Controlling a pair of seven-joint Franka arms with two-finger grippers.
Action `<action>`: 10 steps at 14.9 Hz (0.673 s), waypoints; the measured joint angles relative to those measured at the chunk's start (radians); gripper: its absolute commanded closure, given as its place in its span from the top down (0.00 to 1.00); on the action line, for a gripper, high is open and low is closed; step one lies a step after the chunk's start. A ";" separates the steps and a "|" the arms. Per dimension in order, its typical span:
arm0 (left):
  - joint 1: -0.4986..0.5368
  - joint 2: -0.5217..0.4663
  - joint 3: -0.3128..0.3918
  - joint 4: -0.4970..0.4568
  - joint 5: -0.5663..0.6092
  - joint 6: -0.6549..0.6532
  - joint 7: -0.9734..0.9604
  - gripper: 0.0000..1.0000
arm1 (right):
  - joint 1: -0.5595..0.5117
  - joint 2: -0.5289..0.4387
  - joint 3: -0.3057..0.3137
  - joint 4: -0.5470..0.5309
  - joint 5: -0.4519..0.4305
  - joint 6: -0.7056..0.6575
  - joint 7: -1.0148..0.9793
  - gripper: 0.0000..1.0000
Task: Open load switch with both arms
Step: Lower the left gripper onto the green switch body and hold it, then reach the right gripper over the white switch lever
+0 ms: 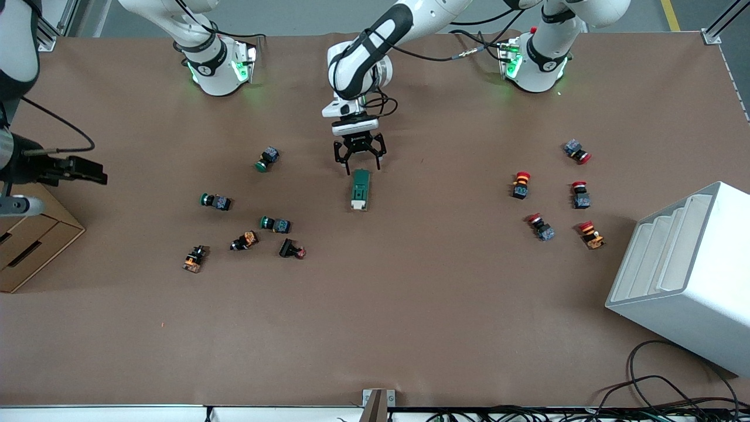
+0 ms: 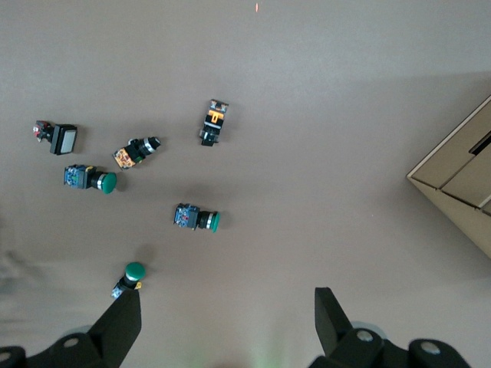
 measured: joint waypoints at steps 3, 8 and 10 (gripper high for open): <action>0.000 0.013 0.000 -0.014 0.110 0.000 -0.079 0.97 | 0.003 0.001 0.003 -0.002 0.003 0.001 0.027 1.00; 0.001 0.045 0.003 -0.034 0.250 -0.001 -0.114 0.97 | 0.106 0.021 0.014 -0.009 0.028 0.022 0.397 1.00; 0.000 0.057 0.003 -0.036 0.265 -0.013 -0.119 0.97 | 0.177 0.048 0.018 -0.010 0.041 0.038 0.589 1.00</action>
